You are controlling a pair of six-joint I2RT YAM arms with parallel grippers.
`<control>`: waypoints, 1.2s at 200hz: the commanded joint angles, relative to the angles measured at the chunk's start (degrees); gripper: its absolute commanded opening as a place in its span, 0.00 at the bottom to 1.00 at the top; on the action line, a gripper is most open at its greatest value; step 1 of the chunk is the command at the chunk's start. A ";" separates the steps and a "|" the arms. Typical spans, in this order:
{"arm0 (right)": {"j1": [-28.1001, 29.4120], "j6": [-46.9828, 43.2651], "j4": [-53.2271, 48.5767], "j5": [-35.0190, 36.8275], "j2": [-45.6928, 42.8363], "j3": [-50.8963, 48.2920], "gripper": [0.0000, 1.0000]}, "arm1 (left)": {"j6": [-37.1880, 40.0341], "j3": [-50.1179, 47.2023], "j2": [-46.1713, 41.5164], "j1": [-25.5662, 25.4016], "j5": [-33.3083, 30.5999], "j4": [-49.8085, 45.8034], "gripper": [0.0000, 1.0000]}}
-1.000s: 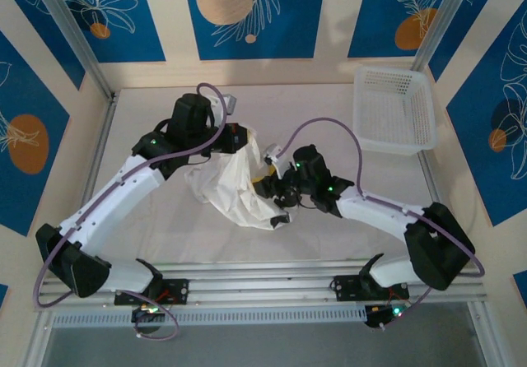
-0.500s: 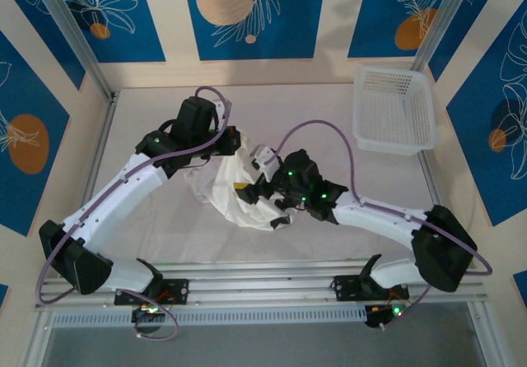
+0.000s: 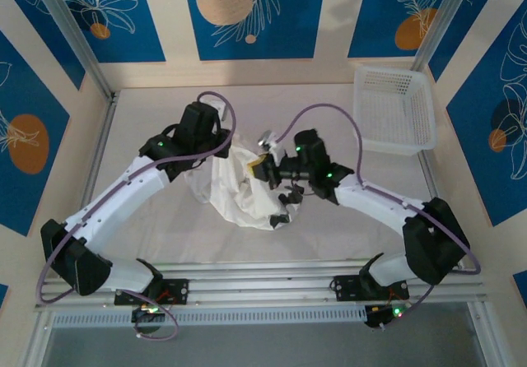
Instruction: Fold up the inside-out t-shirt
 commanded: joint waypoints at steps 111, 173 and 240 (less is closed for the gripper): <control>-7.34 13.85 0.36 -17.95 -4.12 1.65 0.00 | 6.50 -30.73 -8.03 1.77 21.41 26.50 0.81; -10.27 20.25 -11.41 -4.56 -3.08 4.43 0.00 | -5.00 -22.05 3.08 7.13 45.01 37.99 0.00; -19.50 22.66 -9.52 -9.09 13.54 4.91 0.33 | -14.13 -19.03 -8.48 8.46 59.58 27.97 0.00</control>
